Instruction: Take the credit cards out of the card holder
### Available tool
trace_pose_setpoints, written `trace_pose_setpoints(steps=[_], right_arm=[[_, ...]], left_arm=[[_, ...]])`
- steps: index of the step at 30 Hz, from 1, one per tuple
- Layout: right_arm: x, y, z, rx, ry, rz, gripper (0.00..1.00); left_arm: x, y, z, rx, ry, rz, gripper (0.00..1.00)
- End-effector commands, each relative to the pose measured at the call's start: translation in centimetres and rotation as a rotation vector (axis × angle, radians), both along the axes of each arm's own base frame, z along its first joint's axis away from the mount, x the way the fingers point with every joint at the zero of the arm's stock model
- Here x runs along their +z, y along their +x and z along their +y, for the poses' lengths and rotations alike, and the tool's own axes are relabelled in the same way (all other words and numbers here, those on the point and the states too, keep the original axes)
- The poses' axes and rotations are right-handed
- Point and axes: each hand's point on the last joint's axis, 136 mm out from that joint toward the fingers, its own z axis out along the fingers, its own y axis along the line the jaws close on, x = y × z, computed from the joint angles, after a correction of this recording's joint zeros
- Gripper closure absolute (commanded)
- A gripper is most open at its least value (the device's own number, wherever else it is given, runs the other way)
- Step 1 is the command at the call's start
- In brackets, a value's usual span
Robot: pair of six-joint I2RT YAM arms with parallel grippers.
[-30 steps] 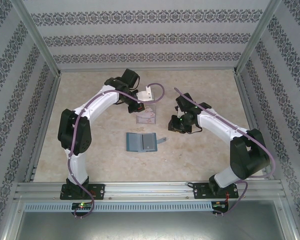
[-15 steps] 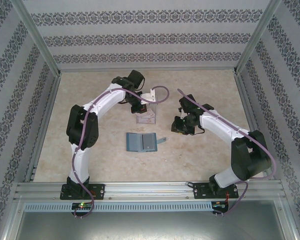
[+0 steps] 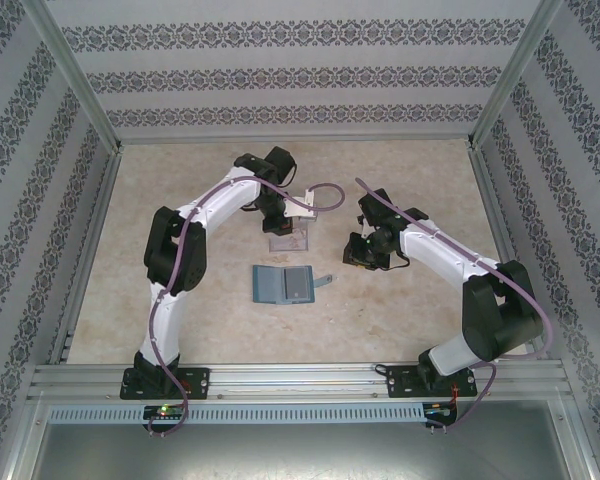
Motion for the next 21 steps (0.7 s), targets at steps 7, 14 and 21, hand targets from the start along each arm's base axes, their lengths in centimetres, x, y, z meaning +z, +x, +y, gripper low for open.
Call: trace_pose_setpoints(steps=[7,14,21], right_arm=[[-0.3,-0.1,-0.5,-0.008,-0.004,0.007,0.75],[-0.1,0.0,-0.3,-0.012,0.004,0.002,0.75],[0.0,0.1,0.7,0.01,0.009,0.002,0.75]], left_arm=[[-1.0,-0.3,0.3,-0.025,0.104,0.018,0.78],[0.4,1.1,0.2,0.019,0.096,-0.053,0.74],[1.7,2.1,0.7,0.135,0.096,-0.117,0.75]])
